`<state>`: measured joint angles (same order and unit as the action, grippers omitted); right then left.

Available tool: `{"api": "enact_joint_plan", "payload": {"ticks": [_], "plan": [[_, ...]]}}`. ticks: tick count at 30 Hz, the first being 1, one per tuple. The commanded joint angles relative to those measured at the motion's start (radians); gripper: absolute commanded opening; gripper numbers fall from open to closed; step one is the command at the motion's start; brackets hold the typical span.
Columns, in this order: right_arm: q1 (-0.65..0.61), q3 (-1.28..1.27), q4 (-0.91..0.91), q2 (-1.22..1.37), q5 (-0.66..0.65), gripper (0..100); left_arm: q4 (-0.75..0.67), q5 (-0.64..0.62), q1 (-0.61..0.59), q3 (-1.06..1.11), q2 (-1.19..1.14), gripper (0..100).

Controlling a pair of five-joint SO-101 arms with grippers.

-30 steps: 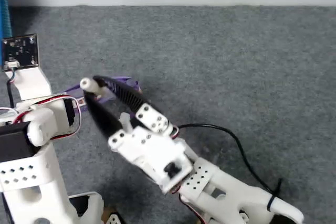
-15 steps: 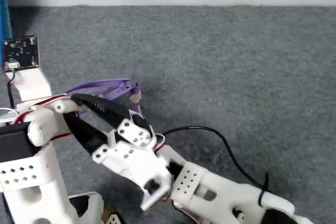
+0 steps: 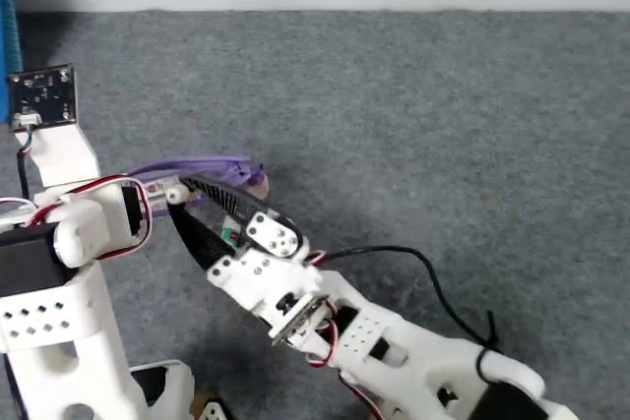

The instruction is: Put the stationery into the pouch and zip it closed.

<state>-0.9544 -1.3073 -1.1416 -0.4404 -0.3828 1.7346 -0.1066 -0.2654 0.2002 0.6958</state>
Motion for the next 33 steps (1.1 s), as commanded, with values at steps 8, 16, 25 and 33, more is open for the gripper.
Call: {"api": "enact_joint_plan", "payload": {"ticks": [8, 16, 25, 33], "plan": [[0.033, -0.023, 0.625, -0.401, 0.155, 27.0, -0.015, -0.005, 0.002, 0.001, 0.0, 1], [0.122, 0.084, 1.345, -0.808, 0.437, 27.0, -0.015, -0.005, 0.002, 0.001, 0.0, 1], [0.127, 0.081, 1.753, -0.929, 0.658, 27.0, -0.021, -0.008, -0.04, -0.005, 0.0, 1], [0.127, 0.087, 1.784, -0.794, 0.718, 22.5, -0.061, -0.038, -0.15, -0.015, 0.0, 1]]}}
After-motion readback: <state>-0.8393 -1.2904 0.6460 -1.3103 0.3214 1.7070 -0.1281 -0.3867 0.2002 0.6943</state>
